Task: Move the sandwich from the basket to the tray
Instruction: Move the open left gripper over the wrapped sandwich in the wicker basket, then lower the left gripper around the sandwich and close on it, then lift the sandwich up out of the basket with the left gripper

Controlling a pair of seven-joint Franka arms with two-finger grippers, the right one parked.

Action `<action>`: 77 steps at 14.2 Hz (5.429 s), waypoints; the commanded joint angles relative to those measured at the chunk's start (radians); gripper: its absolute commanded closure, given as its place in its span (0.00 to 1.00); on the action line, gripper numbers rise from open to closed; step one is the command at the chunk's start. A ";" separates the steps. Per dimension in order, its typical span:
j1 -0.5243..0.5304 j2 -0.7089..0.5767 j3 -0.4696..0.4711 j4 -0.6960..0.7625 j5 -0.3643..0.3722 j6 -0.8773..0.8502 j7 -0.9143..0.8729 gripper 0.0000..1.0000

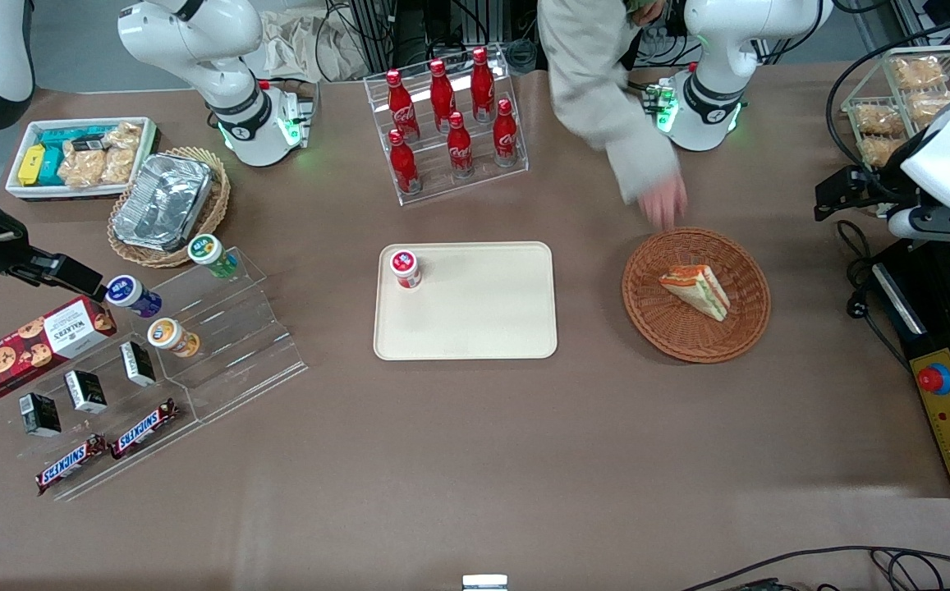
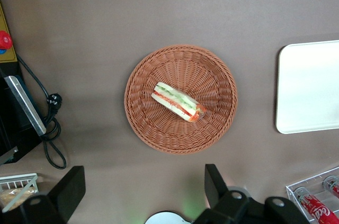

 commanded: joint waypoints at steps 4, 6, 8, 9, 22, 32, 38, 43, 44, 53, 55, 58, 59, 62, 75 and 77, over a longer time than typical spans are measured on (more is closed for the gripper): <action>-0.006 0.015 0.003 0.030 -0.014 -0.023 -0.059 0.00; -0.009 0.010 0.003 0.004 -0.011 -0.026 -0.065 0.00; -0.010 -0.009 -0.002 -0.046 -0.013 -0.029 -0.088 0.00; -0.009 -0.017 -0.003 -0.065 -0.014 -0.029 -0.089 0.00; -0.023 -0.229 -0.055 -0.646 -0.071 0.552 -0.453 0.00; -0.044 0.001 -0.118 -0.738 -0.064 0.871 -0.997 0.00; -0.044 0.056 -0.130 -0.812 0.034 0.965 -1.118 0.01; -0.044 0.113 -0.130 -0.807 0.145 0.997 -1.233 0.01; -0.044 0.128 -0.130 -0.804 0.145 1.012 -1.241 0.02; -0.043 0.148 -0.141 -0.784 0.145 1.017 -1.277 0.39; -0.043 0.148 -0.141 -0.781 0.142 1.015 -1.278 0.51; -0.043 0.145 -0.143 -0.766 0.125 1.015 -1.299 0.64; -0.043 0.147 -0.143 -0.752 0.127 1.015 -1.342 0.71; -0.040 0.132 -0.160 -0.709 0.127 0.956 -1.375 0.96; -0.026 0.121 -0.160 -0.114 0.125 0.096 -0.821 1.00; -0.024 0.116 -0.157 -0.073 0.119 0.057 -0.664 1.00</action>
